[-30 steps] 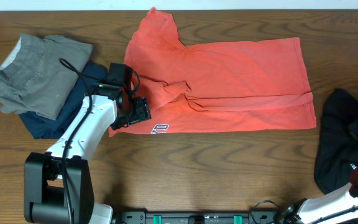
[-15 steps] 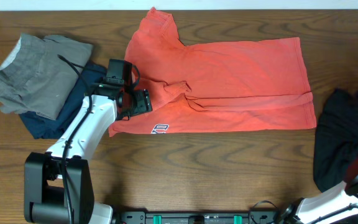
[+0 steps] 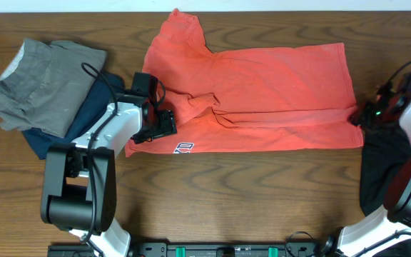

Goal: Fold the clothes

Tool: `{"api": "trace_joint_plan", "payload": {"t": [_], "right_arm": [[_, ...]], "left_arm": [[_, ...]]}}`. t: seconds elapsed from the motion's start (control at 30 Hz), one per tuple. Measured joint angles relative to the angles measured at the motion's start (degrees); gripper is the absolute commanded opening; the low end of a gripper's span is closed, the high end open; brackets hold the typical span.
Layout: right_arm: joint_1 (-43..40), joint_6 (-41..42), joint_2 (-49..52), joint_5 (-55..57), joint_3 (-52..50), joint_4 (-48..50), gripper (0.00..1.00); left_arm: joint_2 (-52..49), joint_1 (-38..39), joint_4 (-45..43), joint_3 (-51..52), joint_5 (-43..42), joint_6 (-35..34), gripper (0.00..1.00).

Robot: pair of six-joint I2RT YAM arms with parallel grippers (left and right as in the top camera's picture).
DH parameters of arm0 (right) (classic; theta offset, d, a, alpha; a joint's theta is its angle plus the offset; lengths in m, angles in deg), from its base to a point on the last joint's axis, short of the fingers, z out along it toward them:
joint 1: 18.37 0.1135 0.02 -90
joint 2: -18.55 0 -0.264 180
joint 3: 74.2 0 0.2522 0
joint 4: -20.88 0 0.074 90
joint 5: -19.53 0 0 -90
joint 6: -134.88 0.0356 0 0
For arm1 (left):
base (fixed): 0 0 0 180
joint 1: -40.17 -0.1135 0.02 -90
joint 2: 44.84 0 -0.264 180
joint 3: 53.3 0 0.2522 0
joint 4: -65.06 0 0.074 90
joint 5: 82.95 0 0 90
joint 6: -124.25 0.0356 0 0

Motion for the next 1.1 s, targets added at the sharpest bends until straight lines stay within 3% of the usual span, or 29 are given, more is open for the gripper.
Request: {"api": "trace_joint_plan", "payload": {"t": [0.13,0.3,0.33,0.43,0.63,0.87,1.07,1.1], "right_arm": [[1.5,-0.2,0.0,0.9,-4.1,3.5,0.50],[1.6,-0.3,-0.2,3.4,-5.1,3.5,0.03],[1.6,0.0,-0.2,3.8,-5.1,2.9,0.01],[1.7,2.1,-0.5,6.1,-5.1,0.7,0.01],[1.7,4.1,-1.1,9.5,-5.1,-3.2,0.01],[1.7,5.7,-1.3,11.5,-5.0,-11.4,0.01],[1.6,7.9,-1.3,13.8,-5.4,-17.7,0.01],[1.5,8.2,-1.4,13.8,-5.4,-17.9,0.01]], "left_arm": [[0.0,0.0,0.3,0.1,1.0,0.0,0.80],[0.2,0.0,-0.1,1.3,2.2,0.2,0.80],[0.3,0.0,-0.3,1.6,2.3,0.2,0.80],[1.2,-0.1,-0.5,3.0,2.8,0.4,0.77],[3.0,-1.4,3.4,5.7,3.3,1.0,0.58],[3.6,-2.9,15.5,8.1,2.7,1.0,0.56],[5.8,-3.3,17.3,10.8,1.9,1.0,0.57],[6.6,-3.3,17.4,11.5,1.9,1.0,0.61]]}}
